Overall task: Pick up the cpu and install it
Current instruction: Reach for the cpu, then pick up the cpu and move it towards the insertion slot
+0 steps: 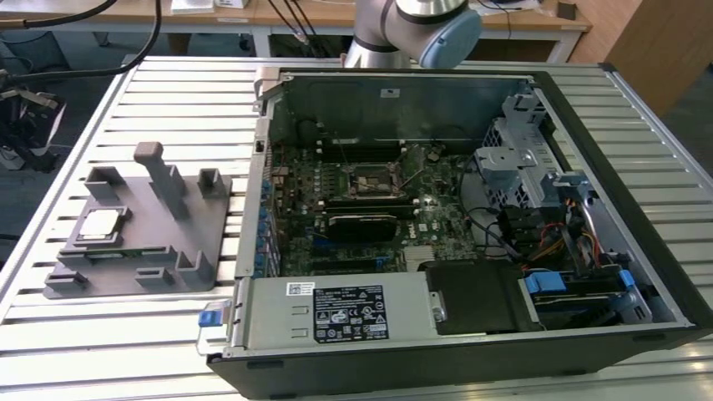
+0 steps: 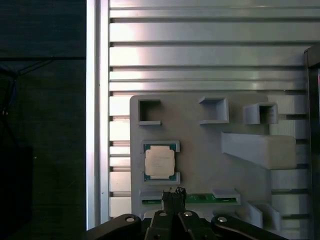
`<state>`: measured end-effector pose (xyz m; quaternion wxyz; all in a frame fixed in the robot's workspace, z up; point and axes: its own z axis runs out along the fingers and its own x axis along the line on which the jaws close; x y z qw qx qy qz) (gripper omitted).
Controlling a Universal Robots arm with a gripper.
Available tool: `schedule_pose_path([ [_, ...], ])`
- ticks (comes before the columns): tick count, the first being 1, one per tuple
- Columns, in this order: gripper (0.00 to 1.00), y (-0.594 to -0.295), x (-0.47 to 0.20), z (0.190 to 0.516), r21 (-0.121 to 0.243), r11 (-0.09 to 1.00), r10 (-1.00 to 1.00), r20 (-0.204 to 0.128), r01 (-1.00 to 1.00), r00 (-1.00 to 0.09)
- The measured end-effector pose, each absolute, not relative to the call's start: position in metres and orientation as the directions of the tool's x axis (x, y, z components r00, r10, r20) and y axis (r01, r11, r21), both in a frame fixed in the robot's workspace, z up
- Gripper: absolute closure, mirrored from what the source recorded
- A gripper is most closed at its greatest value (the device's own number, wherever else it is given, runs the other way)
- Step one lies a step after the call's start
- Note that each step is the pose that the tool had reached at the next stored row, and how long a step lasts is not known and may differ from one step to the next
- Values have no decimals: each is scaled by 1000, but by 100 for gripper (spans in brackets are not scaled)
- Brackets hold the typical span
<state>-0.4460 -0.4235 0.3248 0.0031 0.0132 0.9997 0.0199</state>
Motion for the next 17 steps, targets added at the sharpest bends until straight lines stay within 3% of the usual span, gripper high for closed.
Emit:
schedule_pose_path([
  [17,89,-423,-447,319,34,999,26,-2,26,-1000],
])
